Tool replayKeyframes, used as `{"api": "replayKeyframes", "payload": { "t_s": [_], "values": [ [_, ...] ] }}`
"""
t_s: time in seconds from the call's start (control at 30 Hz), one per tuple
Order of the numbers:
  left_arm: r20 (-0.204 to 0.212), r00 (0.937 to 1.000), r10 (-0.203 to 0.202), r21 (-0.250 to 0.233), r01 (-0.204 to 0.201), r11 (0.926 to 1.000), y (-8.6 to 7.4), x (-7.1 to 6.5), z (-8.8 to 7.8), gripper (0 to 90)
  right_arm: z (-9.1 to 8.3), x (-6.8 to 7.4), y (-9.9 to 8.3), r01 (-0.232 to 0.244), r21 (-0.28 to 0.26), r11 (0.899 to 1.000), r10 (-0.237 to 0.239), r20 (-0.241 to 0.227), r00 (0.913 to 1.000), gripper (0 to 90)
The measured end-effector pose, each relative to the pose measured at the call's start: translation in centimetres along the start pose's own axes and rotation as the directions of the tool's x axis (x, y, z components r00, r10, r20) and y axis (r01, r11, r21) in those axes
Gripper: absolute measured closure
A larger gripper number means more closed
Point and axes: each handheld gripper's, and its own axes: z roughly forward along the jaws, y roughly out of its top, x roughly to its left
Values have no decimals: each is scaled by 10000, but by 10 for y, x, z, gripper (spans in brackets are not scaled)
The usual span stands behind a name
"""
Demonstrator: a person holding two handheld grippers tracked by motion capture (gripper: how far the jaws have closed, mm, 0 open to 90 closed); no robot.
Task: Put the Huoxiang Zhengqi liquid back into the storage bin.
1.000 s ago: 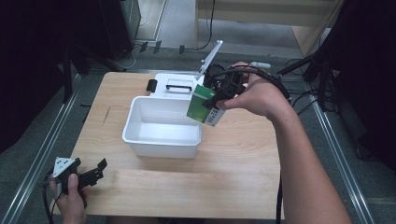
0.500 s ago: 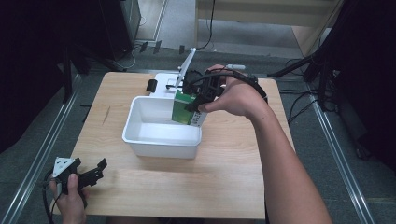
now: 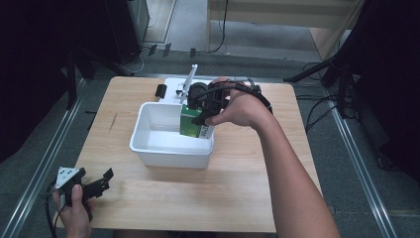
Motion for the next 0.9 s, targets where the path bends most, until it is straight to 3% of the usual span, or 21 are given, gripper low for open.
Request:
{"api": "replayKeyframes", "payload": {
  "t_s": [0.17,0.5,0.73,0.9],
  "values": [
    [13,10000,-32,-21,32,10000,0,1,0,0,10,0,-1,65,56,10000,-65,-133,9999,640],
    [-30,10000,-47,-67,47,10000,-1,-1,-1,0,46,-2,-5,10,370,9993,2,-327,9995,640],
    [-70,10000,13,-10,-13,10000,0,-1,0,0,68,1,-3,84,913,9958,-48,-397,9992,639],
    [-19,10000,-42,-59,42,10000,-1,-1,0,0,80,1,-4,170,991,9949,-117,-538,9985,640]
  ]
}}
